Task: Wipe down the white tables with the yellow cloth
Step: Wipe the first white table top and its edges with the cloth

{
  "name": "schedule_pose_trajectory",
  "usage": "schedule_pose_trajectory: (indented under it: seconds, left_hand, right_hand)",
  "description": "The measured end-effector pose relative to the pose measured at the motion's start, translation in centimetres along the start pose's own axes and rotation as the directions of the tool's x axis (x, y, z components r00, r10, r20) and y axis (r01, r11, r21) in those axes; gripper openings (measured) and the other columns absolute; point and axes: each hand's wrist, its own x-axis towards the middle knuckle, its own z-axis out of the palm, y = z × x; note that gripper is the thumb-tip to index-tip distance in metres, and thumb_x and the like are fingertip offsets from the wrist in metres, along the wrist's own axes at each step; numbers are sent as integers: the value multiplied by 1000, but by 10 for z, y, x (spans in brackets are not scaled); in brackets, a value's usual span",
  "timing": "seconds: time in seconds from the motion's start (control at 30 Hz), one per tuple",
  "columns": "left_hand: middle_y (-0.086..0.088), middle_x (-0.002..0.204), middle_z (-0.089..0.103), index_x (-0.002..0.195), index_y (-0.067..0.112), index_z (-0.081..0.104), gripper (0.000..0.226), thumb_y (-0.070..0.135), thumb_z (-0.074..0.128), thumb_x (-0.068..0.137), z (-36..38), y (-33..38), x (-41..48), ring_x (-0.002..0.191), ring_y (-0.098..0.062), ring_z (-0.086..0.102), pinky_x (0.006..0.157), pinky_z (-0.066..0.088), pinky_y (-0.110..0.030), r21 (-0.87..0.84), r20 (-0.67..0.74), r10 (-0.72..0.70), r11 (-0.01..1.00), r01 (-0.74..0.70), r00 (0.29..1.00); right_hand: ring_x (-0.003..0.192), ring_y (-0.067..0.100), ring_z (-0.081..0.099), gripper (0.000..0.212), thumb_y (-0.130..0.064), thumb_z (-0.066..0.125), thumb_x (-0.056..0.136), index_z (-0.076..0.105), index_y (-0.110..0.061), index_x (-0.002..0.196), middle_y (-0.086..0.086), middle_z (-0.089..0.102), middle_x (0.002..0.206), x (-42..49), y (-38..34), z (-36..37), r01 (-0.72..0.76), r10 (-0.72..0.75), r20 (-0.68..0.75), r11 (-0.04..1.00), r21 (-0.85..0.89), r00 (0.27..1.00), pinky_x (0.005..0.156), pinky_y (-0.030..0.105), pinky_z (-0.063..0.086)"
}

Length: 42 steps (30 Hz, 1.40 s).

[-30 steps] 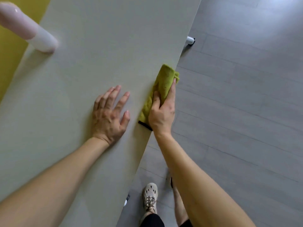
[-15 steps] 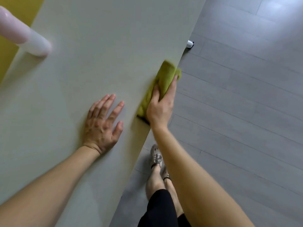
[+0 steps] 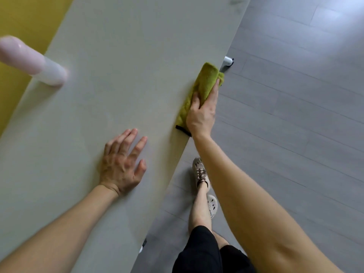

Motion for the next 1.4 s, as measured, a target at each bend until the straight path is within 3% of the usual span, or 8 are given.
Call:
schedule_pose_trajectory:
  seconds: [0.17, 0.37, 0.47, 0.7, 0.83, 1.1, 1.27, 1.4]
  left_hand:
    - [-16, 126, 64, 127, 11, 71, 38, 32, 46, 108, 2, 0, 83, 105, -42, 61, 96, 43, -53, -41, -76, -67, 997, 64, 995]
    - [-16, 143, 61, 135, 10, 65, 35, 26, 52, 106, 23, 15, 237, 126, -36, 54, 109, 41, -52, -124, -151, -5, 992, -14, 989]
    - [-15, 146, 59, 140, 12, 62, 38, 28, 50, 107, 37, 19, 309, 132, -35, 53, 114, 40, -51, -165, -153, -31, 986, 6, 988]
    - [-16, 154, 58, 144, 15, 62, 44, 29, 45, 106, 51, 29, 458, 143, -38, 52, 121, 37, -51, -194, -170, -174, 971, 141, 970]
    - [-16, 165, 50, 152, 16, 58, 51, 35, 47, 106, 71, 26, 465, 154, -38, 44, 130, 27, -55, -129, -150, -202, 975, 183, 968]
    - [-15, 170, 45, 156, 14, 55, 56, 35, 48, 105, 67, 31, 459, 157, -37, 42, 131, 26, -57, -107, -188, -242, 968, 225, 952]
    - [-15, 172, 39, 163, 12, 46, 69, 42, 53, 100, 65, 33, 455, 161, -38, 34, 131, 19, -64, -42, -213, -538, 839, 542, 816]
    - [-18, 170, 41, 159, 8, 51, 69, 39, 56, 98, 68, 35, 454, 159, -41, 37, 129, 21, -67, -37, -218, -550, 830, 557, 806]
  right_hand:
    - [158, -14, 19, 91, -26, 61, 110, -3, -46, 172, -38, 6, 174, -125, 42, -17, 5, -2, 241, 1000, -12, 971, 124, 11, 21]
    - [163, 10, 26, 80, -27, 56, 112, 6, -32, 175, -11, 16, 181, 65, -9, -11, -7, 8, 63, 1000, -11, 998, 115, 6, 24]
    - [162, 15, 29, 77, -29, 54, 113, 10, -29, 175, -6, 23, 180, 173, -39, -13, 14, -14, -32, 1000, -3, 999, 126, 28, 29]
    - [162, 8, 29, 80, -23, 58, 111, 12, -36, 174, -19, 21, 179, 119, -19, -14, 7, -7, 5, 1000, 19, 1000, 124, 23, 31]
    - [166, 4, 18, 87, -20, 61, 107, 8, -35, 174, -22, 10, 180, 97, -7, -18, 90, -87, 110, 996, -19, 990, 132, 35, 27]
    - [161, 17, 31, 69, -20, 54, 112, 24, -20, 173, -1, 32, 177, 326, -78, -19, 69, -69, -17, 997, -37, 997, 131, 33, 26]
    - [142, 20, 52, 56, -29, 52, 110, 42, -23, 164, -2, 55, 157, 347, -73, -56, 244, -184, 269, 947, -210, 945, 116, 35, 41]
    - [119, 24, 61, 35, -38, 50, 115, 55, -24, 146, -2, 66, 129, 390, -104, -76, 402, -74, 619, 819, -410, 782, 88, 31, 39]
